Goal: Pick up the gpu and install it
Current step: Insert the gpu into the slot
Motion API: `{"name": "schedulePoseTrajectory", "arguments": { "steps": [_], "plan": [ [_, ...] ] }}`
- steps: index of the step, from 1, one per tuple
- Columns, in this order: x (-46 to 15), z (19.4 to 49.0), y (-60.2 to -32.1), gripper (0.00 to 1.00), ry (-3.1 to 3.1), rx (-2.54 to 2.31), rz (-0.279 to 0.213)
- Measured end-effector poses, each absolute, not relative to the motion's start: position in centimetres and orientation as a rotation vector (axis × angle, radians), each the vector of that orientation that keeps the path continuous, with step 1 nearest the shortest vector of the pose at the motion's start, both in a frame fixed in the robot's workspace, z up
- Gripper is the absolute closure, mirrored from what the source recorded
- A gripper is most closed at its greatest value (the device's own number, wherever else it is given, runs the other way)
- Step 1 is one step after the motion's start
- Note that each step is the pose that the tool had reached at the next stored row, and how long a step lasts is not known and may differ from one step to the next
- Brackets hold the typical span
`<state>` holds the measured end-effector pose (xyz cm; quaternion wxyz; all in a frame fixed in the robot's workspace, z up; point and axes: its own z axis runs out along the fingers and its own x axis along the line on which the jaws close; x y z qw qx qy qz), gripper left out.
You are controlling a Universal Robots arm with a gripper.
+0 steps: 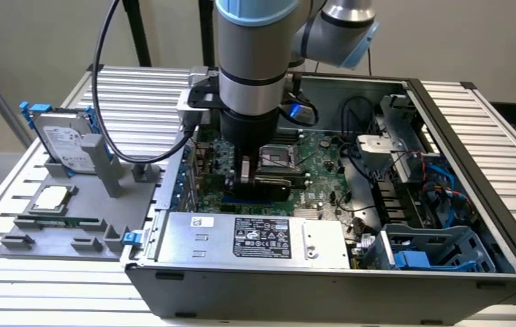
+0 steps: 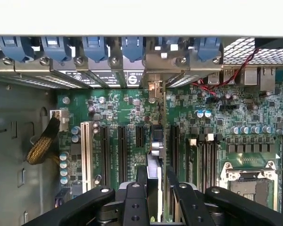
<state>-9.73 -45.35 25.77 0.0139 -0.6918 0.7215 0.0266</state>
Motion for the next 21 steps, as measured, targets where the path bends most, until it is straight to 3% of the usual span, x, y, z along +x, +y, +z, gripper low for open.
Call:
{"name": "schedulePoseTrajectory", "arguments": {
  "steps": [21],
  "plan": [
    [-9.80, 25.34, -45.07, 1.00, 2.250, -2.158, 0.075]
  ]
}}
